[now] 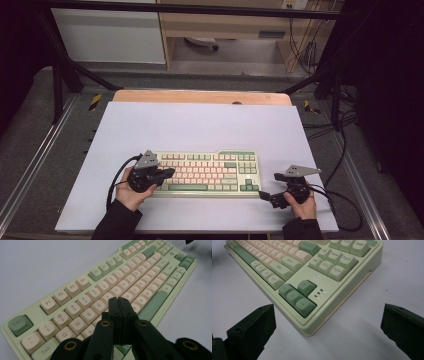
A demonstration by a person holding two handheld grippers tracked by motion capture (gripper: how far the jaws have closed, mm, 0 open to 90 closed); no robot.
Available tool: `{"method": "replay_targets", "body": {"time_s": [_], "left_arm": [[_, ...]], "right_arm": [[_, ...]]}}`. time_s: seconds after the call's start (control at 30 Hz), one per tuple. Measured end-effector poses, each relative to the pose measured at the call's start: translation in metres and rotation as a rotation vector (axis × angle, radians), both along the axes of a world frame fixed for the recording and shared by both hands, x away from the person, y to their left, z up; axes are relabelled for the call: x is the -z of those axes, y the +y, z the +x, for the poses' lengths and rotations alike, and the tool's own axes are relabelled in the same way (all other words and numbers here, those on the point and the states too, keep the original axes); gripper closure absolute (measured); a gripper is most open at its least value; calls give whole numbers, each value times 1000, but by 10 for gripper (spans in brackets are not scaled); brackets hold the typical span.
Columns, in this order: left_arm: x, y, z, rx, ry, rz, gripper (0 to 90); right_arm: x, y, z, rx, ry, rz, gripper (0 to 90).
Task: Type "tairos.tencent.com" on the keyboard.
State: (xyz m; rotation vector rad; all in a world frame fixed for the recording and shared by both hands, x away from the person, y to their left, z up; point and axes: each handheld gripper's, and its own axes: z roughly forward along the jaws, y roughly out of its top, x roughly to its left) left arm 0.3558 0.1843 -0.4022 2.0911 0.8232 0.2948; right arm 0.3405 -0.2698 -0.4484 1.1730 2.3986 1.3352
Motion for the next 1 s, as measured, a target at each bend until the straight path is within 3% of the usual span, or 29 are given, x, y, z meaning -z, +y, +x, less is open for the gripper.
{"method": "replay_targets", "body": {"time_s": [0.63,1.0], "left_arm": [[12,-32,21,-12,5,33,900],[22,-38,28,-30,8,65,900]], "right_arm": [[0,0,0,-5,0,0,4],[0,0,0,-4,-1,0,4]]}}
